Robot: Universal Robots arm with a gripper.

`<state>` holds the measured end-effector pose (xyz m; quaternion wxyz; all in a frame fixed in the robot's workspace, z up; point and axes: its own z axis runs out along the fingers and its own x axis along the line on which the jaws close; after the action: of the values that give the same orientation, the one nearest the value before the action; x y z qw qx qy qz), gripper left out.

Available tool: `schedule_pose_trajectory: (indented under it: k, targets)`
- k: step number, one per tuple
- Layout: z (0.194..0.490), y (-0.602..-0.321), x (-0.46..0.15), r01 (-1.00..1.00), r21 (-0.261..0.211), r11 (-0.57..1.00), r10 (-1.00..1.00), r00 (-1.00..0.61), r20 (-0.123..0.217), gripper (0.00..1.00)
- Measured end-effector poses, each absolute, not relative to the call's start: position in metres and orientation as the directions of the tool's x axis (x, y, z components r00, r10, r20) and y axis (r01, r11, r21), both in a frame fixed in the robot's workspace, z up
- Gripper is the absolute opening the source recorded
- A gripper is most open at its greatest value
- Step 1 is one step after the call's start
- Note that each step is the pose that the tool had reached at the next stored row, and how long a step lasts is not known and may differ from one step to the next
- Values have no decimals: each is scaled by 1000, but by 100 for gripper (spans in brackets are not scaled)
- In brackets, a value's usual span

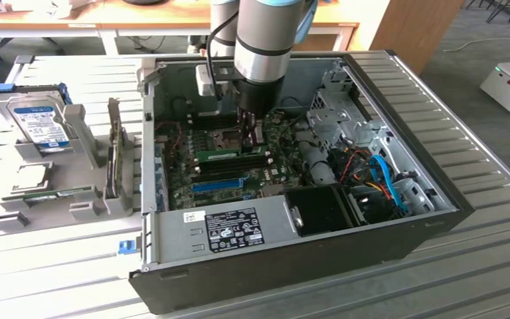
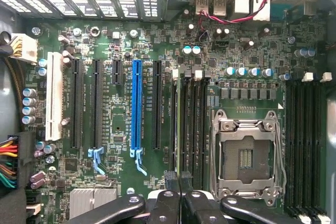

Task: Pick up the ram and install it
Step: 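Insert the ram into the slot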

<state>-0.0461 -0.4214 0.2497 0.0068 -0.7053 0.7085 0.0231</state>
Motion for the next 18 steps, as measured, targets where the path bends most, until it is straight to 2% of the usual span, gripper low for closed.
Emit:
schedule_pose_trajectory:
  k: [18]
  targets:
    - [245,-421,-46,-1000,19,4,-999,-5,-34,12]
